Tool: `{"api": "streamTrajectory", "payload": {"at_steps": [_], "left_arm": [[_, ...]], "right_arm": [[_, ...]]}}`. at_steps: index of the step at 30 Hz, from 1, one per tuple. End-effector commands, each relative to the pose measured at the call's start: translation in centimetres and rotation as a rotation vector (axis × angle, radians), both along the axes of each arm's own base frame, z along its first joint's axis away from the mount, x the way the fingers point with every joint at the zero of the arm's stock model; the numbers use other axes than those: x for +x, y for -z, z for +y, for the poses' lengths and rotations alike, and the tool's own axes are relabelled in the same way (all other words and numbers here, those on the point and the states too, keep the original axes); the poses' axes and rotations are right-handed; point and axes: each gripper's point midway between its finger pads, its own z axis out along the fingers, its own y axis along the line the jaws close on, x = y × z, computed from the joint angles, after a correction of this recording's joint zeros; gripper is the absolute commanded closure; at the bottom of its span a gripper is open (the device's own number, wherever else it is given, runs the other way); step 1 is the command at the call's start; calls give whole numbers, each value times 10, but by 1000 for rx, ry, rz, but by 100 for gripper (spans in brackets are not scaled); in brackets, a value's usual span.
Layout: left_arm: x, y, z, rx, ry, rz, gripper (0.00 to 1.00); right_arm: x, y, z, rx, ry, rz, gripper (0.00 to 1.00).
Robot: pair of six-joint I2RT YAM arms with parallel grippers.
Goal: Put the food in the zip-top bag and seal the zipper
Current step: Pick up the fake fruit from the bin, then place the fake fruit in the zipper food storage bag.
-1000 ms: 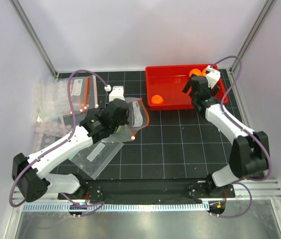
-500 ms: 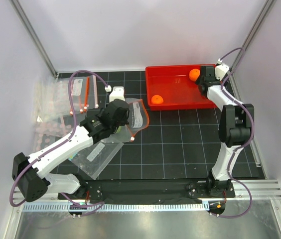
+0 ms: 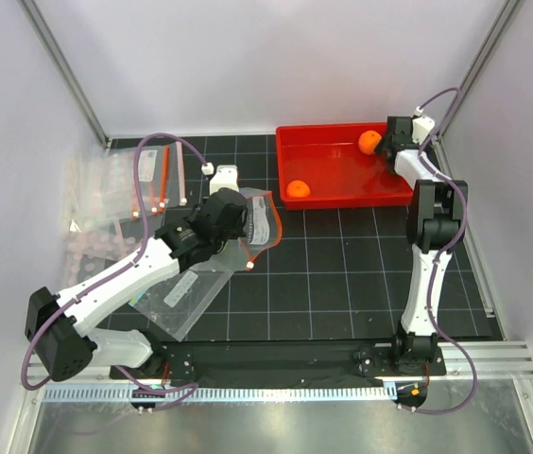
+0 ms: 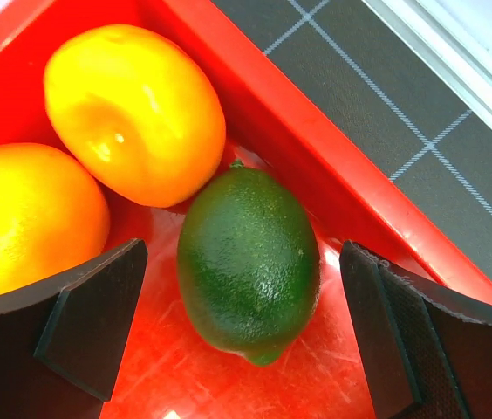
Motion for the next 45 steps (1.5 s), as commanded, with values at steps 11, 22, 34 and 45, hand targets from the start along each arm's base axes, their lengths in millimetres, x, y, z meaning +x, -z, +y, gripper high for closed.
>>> {"api": "streamTrajectory", "payload": {"at_steps": [11, 22, 34, 45], "left_arm": [[3, -10, 1, -31, -13, -37, 100], [2, -8, -8, -54, 15, -12, 100], [-1, -12, -11, -88, 21, -17, 100], [-13, -28, -22, -181, 89, -8, 100]], "right_arm": [[-1, -24, 18, 85, -69, -84, 37], [-63, -123, 105, 71, -274, -271, 48], [-197, -200, 301, 280, -768, -502, 57], [-276, -177, 382, 374, -1031, -559, 61]]}}
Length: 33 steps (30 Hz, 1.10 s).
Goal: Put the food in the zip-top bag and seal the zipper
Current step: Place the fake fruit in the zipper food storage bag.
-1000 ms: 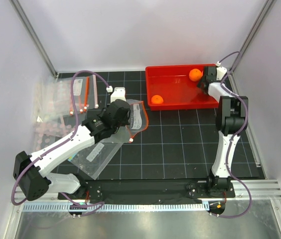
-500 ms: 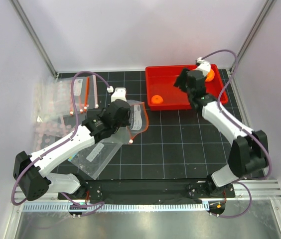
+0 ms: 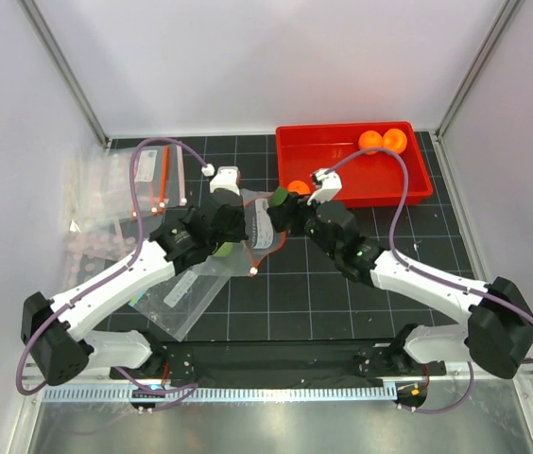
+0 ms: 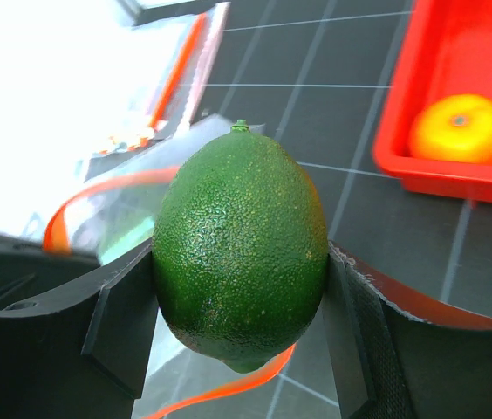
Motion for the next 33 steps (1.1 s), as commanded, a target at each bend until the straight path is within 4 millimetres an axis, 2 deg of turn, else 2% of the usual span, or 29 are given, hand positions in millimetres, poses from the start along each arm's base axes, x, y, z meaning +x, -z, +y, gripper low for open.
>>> {"api": "streamTrajectory", "payload": {"at_steps": [1, 4, 7, 9, 12, 14, 15, 16, 18, 20, 25, 28, 32, 33], "left_arm": [[1, -27, -3, -87, -2, -58, 100], [4, -32, 3, -77, -34, -77, 99], [7, -38, 0, -81, -34, -76, 100], [7, -46, -6, -111, -19, -75, 99], [1, -57, -19, -180, 26, -56, 99], [-3, -64, -26, -220, 52, -48, 100], [-3, -71, -27, -240, 53, -54, 100], [-4, -76, -28, -265, 51, -56, 100], [-4, -84, -28, -288, 43, -67, 100], [0, -87, -24, -286, 14, -81, 99], [13, -74, -15, -273, -49, -85, 100], [21, -65, -7, -270, -85, -81, 100], [28, -41, 5, -226, -139, -72, 100], [32, -37, 9, -218, -154, -70, 99]], "right_arm": [[-4, -37, 18, 94, -34, -114, 61], [-15, -33, 29, 85, -73, -138, 61], [-19, -28, 41, 68, -104, -141, 61], [-18, -21, 49, 50, -116, -130, 61], [-14, -17, 51, 31, -107, -121, 57], [-14, -18, 49, 26, -100, -126, 47], [-14, -20, 47, 27, -92, -130, 28], [-14, -22, 44, 29, -83, -134, 19], [-14, -26, 36, 27, -58, -140, 7], [-12, -28, 28, 12, -18, -142, 5], [-9, -44, 15, 7, 37, -156, 5], [-6, -45, 7, -34, 79, -145, 6], [6, -50, -12, -63, 156, -132, 7], [16, -51, -25, -56, 185, -123, 7]]}}
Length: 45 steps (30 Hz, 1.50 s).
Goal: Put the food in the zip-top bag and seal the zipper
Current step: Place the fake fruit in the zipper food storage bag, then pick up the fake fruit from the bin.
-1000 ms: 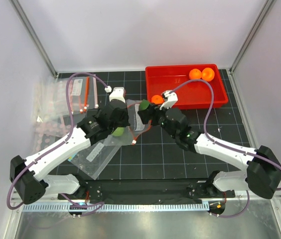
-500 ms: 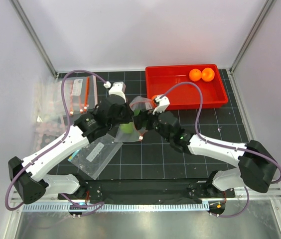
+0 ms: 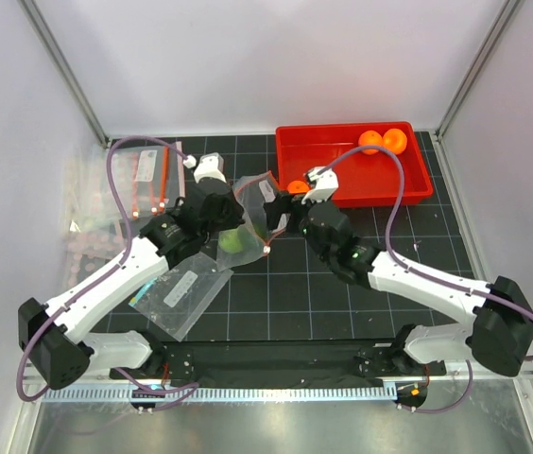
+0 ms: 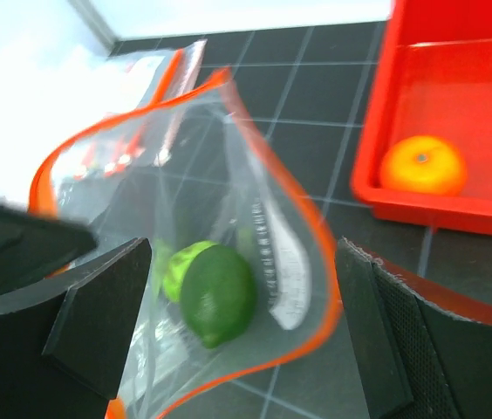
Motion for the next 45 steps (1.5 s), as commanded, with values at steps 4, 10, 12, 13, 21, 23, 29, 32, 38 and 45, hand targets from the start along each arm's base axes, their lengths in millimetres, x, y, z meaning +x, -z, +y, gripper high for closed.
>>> {"api": "streamTrajectory", "payload": {"at_steps": [4, 10, 12, 13, 21, 23, 29, 32, 38, 45], "left_arm": [[15, 4, 13, 2, -81, -37, 100], [10, -1, 15, -21, -78, -42, 99], [9, -2, 14, -42, -73, -51, 100], [6, 2, 16, -47, -76, -48, 100], [3, 0, 13, -103, -69, -61, 99], [2, 1, 11, -110, -63, -55, 100], [0, -1, 12, -126, -62, -61, 100], [-2, -4, 14, -132, -64, -69, 100], [-2, -6, 17, -136, -73, -82, 100], [-2, -5, 16, -136, -69, -80, 100]], "right_arm": [[43, -39, -64, 97, 164, -6, 7], [100, -32, -129, 98, 371, 33, 4], [122, -14, -139, 109, 408, 69, 3], [138, -19, -153, 124, 436, 71, 3], [219, 11, -217, 33, 667, 160, 1], [239, 14, -233, 4, 749, 112, 0], [288, 50, -261, -36, 815, 106, 0], [306, 73, -275, -39, 830, 114, 0], [336, 105, -288, -72, 844, 160, 0], [363, 119, -306, -39, 853, 135, 0]]}}
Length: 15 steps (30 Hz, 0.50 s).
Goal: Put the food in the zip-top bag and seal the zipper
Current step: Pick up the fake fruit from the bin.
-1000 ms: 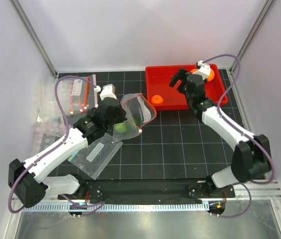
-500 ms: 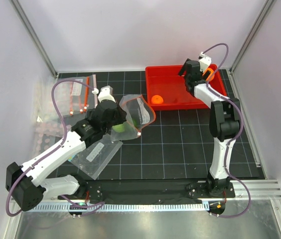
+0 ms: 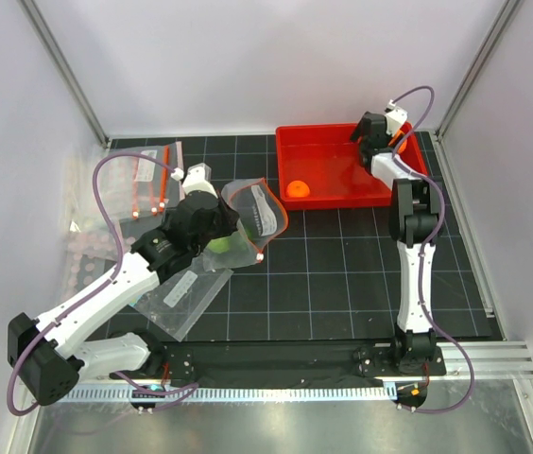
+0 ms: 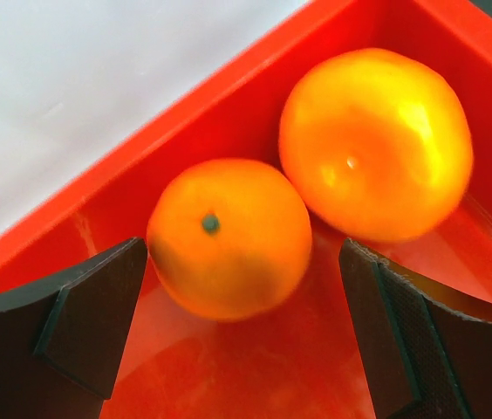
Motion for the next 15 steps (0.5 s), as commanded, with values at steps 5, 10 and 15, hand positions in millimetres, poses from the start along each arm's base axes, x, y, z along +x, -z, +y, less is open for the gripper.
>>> {"api": "streamTrajectory", "payload": {"at_steps": [5, 10, 15], "left_arm": [[5, -18, 1, -53, -19, -59, 100], [5, -18, 0, -52, -16, -60, 99], [6, -18, 1, -43, -18, -61, 99]], "right_arm": [[45, -13, -9, 108, -32, -110, 0], [42, -17, -10, 145, -37, -146, 20], [28, -49, 0, 176, -86, -185, 33]]}}
